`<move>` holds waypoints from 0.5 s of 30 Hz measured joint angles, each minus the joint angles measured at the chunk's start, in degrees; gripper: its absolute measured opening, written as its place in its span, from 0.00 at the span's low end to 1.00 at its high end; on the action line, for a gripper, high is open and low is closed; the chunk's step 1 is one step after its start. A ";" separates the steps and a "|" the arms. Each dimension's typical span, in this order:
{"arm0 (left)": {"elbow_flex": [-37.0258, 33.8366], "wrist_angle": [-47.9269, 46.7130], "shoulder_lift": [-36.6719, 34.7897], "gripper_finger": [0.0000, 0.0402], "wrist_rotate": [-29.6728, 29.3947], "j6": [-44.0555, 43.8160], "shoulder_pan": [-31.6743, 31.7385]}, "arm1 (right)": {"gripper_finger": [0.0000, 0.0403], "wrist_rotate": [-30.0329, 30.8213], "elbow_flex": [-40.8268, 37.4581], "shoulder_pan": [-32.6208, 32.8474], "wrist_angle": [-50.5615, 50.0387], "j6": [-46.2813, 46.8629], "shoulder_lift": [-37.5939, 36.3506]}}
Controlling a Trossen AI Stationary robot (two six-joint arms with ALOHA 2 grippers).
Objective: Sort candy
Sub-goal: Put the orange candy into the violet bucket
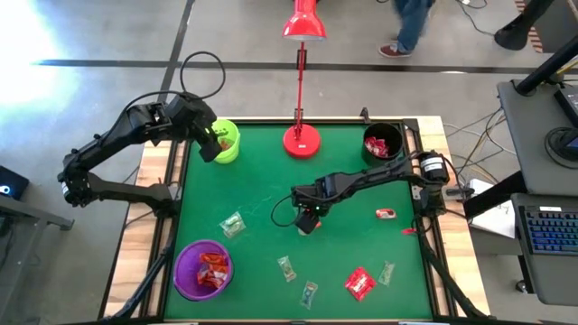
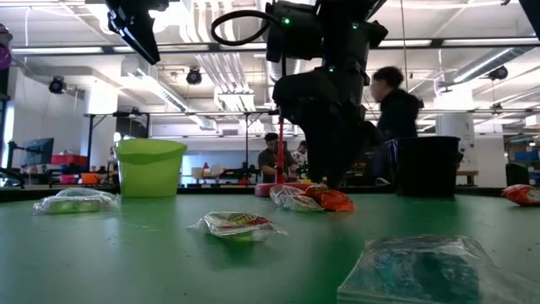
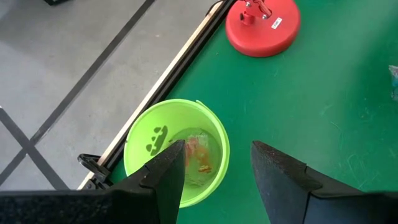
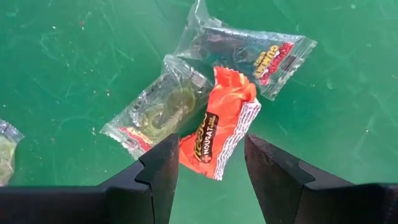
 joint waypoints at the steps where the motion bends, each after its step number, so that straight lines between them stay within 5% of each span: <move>1: 0.00 0.00 0.00 0.41 0.00 -0.11 -0.01 | 0.43 0.06 -0.02 0.00 0.00 0.01 0.00; 15: 0.00 0.04 0.00 0.41 0.00 -0.41 -0.01 | 0.43 1.00 -2.11 1.51 2.82 1.44 -0.02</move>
